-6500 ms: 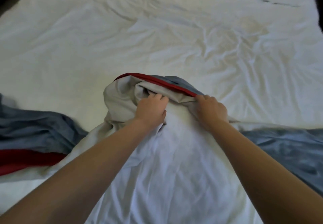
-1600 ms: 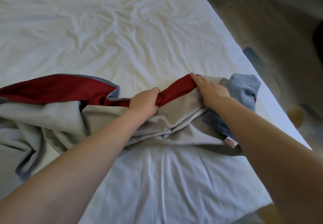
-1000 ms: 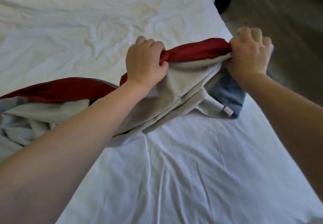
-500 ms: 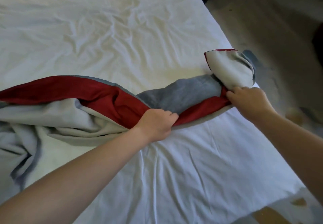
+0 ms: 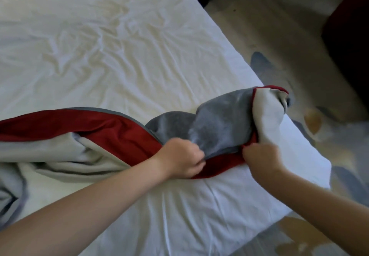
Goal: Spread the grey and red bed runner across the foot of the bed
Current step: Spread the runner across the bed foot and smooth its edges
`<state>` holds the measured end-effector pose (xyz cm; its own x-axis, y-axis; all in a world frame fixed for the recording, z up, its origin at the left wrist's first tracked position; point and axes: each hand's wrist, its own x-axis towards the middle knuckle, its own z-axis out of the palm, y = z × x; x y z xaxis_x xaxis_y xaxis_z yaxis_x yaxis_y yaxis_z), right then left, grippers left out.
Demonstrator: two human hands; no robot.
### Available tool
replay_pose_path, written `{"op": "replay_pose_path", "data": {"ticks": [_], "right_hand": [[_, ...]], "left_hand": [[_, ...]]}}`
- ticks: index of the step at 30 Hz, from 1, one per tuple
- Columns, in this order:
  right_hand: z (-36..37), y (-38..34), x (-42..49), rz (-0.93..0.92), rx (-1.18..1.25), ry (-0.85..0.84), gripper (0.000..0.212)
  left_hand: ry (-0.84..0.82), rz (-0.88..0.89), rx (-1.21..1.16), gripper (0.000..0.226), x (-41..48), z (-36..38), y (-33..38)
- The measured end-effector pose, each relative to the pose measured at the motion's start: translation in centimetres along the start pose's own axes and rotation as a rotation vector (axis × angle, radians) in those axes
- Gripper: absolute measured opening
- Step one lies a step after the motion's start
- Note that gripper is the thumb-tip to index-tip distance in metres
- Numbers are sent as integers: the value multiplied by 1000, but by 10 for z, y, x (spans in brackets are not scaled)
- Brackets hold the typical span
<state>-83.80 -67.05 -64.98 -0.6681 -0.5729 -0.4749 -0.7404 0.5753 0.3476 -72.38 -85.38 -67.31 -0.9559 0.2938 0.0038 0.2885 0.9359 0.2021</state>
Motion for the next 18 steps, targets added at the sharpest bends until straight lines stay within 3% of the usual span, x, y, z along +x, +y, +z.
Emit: {"op": "replay_pose_path", "data": {"ticks": [2, 4, 5, 6, 8, 11, 14, 18], "right_hand": [[-14, 9, 14, -18, -7, 139, 18], [-40, 21, 33, -73, -51, 491, 15], [-46, 29, 48, -63, -54, 610, 24], [-49, 38, 61, -69, -15, 623, 39], [-49, 57, 86, -48, 12, 387, 59], [-37, 72, 103, -30, -56, 161, 46], [-29, 81, 104, -32, -45, 213, 21], [-29, 90, 105, -10, 53, 557, 16]], "left_hand": [[169, -183, -66, 27, 20, -7, -7], [154, -383, -117, 32, 38, -12, -16], [123, -449, -99, 43, 45, -10, -22], [74, -497, -85, 58, 50, -8, -28], [-29, -590, -162, 80, 55, -3, -35], [-120, -639, -215, 66, 56, 5, -40], [-57, -614, -125, 40, 57, 2, -48], [220, -716, 9, 33, 59, -20, -67]]}}
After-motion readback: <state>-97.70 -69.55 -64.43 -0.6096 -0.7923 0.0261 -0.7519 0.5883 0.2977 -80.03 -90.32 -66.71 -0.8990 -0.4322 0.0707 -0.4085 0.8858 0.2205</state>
